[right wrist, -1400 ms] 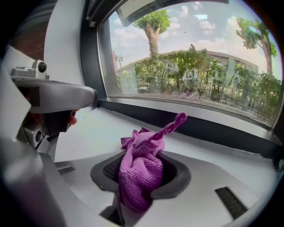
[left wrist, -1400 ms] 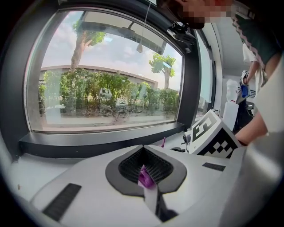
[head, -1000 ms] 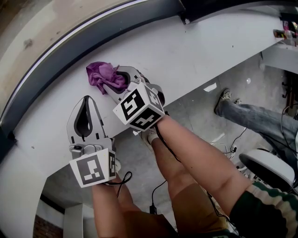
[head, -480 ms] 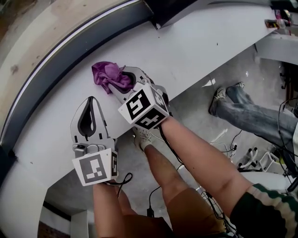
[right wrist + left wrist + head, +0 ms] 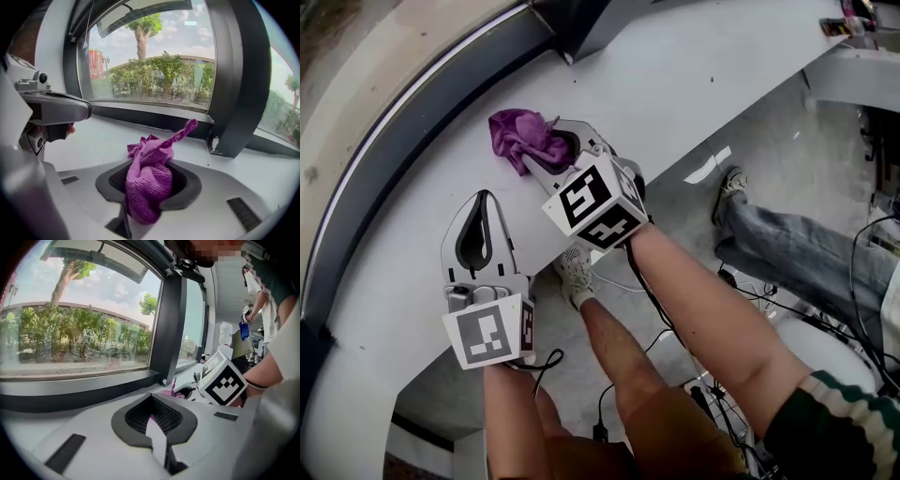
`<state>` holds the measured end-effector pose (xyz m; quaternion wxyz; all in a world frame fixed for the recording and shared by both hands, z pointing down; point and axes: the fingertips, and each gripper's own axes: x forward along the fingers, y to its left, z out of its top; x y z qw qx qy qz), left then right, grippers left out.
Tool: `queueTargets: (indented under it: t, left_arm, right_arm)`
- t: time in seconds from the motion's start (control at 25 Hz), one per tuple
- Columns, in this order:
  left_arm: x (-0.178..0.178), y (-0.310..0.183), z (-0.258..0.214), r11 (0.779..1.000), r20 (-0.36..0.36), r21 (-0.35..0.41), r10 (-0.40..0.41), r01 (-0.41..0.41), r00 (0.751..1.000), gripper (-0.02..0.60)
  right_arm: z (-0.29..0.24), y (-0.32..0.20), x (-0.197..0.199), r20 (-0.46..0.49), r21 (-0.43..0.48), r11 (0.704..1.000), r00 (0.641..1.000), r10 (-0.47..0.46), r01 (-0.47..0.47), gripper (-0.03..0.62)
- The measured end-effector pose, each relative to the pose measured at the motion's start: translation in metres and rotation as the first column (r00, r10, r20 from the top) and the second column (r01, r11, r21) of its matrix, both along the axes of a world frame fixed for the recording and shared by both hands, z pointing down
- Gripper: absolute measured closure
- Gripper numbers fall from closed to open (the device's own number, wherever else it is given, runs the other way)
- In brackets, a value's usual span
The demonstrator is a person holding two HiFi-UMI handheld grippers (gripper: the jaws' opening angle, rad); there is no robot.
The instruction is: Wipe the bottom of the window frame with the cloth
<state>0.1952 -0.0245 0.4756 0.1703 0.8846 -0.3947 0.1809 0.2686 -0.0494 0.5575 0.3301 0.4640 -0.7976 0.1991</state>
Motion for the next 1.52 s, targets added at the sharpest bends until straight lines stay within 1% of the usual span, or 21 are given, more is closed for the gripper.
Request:
queueTargets:
  t: [0.16, 0.36, 0.52, 0.64, 0.72, 0.92, 1.08, 1.16, 1.28, 1.52]
  left_arm:
    - [0.043, -0.006, 0.008, 1.000, -0.002, -0.001, 0.025, -0.025, 1.000, 0.578]
    - [0.078, -0.010, 0.021, 0.998, -0.002, 0.003, 0.069, -0.069, 0.998, 0.578]
    - [0.140, -0.025, 0.060, 0.995, -0.004, -0.003, 0.097, -0.097, 0.995, 0.578]
    - [0.168, -0.032, 0.066, 0.994, 0.000, 0.001, 0.109, -0.109, 0.994, 0.578]
    - [0.175, -0.034, 0.060, 0.993, 0.002, 0.005, 0.117, -0.117, 0.993, 0.578]
    - [0.180, -0.043, 0.047, 0.991, 0.005, 0.017, 0.136, -0.136, 0.991, 0.578]
    - [0.187, -0.041, 0.048, 0.989, 0.003, 0.021, 0.144, -0.144, 0.990, 0.578]
    - [0.189, -0.041, 0.053, 0.989, 0.005, 0.018, 0.148, -0.148, 0.989, 0.578]
    - [0.193, -0.040, 0.058, 0.988, 0.007, 0.014, 0.152, -0.152, 0.988, 0.578]
    - [0.203, -0.023, 0.063, 0.983, 0.015, 0.005, 0.182, -0.182, 0.983, 0.578]
  right_arm:
    - [0.008, -0.001, 0.048, -0.003, -0.003, 0.999, 0.999, 0.038, -0.038, 0.442]
    - [0.023, -0.005, 0.086, -0.016, -0.002, 0.997, 0.997, 0.073, -0.073, 0.442]
    - [0.063, -0.015, 0.157, -0.042, -0.008, 0.992, 0.991, 0.126, -0.127, 0.442]
    - [0.070, -0.019, 0.190, -0.049, -0.014, 0.988, 0.987, 0.152, -0.153, 0.442]
    - [0.067, -0.018, 0.197, -0.047, -0.017, 0.987, 0.986, 0.158, -0.159, 0.442]
    - [0.055, -0.021, 0.198, -0.035, -0.008, 0.983, 0.983, 0.181, -0.182, 0.442]
    - [0.047, -0.020, 0.207, -0.025, 0.035, 0.979, 0.979, 0.203, -0.202, 0.442]
    - [0.052, -0.016, 0.213, -0.026, 0.028, 0.978, 0.977, 0.210, -0.209, 0.442]
    - [0.062, -0.007, 0.214, -0.039, 0.002, 0.981, 0.980, 0.195, -0.195, 0.442]
    - [0.067, 0.026, 0.216, -0.047, -0.013, 0.980, 0.979, 0.199, -0.200, 0.442]
